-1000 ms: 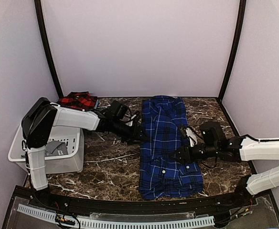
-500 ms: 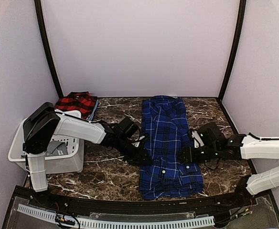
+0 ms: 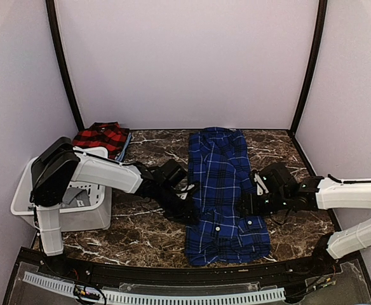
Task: Fold and stack the long sleeve shirts
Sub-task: Adjust the sleeve of the rectangle-folded shirt.
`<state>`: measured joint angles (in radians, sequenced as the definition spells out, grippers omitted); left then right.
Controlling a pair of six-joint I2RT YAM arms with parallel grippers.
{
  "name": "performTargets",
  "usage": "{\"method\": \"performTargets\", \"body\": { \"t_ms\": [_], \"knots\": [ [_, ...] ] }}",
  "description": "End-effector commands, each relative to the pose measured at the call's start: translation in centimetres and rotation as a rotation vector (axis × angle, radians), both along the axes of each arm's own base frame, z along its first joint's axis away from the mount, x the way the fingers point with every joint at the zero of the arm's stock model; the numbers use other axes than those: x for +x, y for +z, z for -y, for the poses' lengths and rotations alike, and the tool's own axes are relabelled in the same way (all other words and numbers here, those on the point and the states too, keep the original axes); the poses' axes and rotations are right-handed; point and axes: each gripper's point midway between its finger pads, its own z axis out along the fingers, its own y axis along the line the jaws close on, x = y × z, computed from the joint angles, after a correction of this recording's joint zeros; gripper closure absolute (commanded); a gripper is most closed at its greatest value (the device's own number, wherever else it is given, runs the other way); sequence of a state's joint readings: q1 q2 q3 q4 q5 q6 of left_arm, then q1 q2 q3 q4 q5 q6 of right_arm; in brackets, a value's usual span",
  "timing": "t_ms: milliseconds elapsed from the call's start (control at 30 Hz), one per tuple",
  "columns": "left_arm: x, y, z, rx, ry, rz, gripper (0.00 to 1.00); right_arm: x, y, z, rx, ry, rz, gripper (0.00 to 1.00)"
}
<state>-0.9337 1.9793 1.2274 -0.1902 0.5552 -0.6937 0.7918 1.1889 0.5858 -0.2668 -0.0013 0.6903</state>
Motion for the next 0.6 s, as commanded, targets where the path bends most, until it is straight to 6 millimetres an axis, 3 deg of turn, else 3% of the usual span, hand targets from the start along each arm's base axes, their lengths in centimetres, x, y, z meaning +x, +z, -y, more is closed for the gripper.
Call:
{"method": "performTargets", "body": {
  "t_ms": [0, 300, 567],
  "knots": [
    [0.0, 3.8, 0.7, -0.06, -0.012, 0.048, 0.99, 1.1, 1.3, -0.6, 0.023, -0.013, 0.038, 0.46],
    [0.5, 6.4, -0.9, -0.031, 0.03, 0.132, 1.0, 1.3, 1.2, -0.6, 0.023, -0.014, 0.039, 0.46],
    [-0.8, 4.1, -2.0, 0.004, 0.034, 0.079, 1.0, 1.5, 1.1, -0.8, 0.018, -0.012, 0.035, 0.46]
  ]
}}
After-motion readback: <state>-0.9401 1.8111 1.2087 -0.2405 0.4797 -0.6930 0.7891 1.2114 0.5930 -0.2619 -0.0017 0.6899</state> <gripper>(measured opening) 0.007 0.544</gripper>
